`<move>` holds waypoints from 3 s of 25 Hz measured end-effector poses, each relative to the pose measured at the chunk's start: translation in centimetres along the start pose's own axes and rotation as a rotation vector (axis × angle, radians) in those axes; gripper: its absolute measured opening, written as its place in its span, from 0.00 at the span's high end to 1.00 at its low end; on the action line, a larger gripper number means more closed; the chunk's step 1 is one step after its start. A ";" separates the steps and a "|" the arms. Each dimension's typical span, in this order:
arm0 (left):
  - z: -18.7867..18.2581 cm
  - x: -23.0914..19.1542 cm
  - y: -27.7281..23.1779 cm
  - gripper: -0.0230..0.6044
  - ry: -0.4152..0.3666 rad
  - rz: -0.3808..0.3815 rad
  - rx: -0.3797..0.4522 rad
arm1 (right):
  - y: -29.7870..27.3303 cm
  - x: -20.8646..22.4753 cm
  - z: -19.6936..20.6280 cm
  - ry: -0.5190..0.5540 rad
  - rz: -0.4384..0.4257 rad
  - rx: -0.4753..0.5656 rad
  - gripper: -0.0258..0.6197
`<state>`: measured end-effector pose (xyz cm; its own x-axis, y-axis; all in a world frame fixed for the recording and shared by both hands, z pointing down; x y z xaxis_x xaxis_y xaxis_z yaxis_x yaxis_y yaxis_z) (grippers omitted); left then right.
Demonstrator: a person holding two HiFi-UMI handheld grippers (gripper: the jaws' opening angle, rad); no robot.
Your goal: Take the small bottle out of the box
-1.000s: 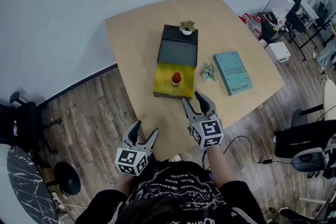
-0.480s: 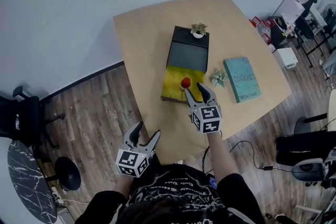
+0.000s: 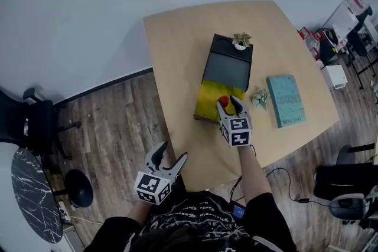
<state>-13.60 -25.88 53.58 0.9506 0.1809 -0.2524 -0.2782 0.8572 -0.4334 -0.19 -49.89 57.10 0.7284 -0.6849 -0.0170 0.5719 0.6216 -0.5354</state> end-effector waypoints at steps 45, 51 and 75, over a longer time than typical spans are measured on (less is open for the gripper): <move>1.2 0.7 4.0 0.46 -0.006 -0.012 0.029 | 7.8 -0.7 -4.3 0.052 0.028 0.079 0.72; 1.4 1.4 4.0 0.46 0.012 0.006 0.025 | 11.0 -1.3 -4.2 0.077 0.012 0.101 0.72; 0.0 6.3 3.6 0.46 -0.059 0.076 0.103 | 23.1 -3.0 0.9 0.076 0.104 0.148 0.72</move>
<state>-8.67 -21.66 50.38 0.9346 0.2724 -0.2286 -0.3368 0.8844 -0.3233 11.13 -33.12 45.51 0.7591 -0.6372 -0.1328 0.5481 0.7358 -0.3977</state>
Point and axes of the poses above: the fingertips, and each gripper's own axes: y backward along the fingers, x to its right, z out of its underside, the point moved 4 cm from there along y, backward along the fingers, and after that the axes turned 5 degrees about -x, right-handed, at the moved point
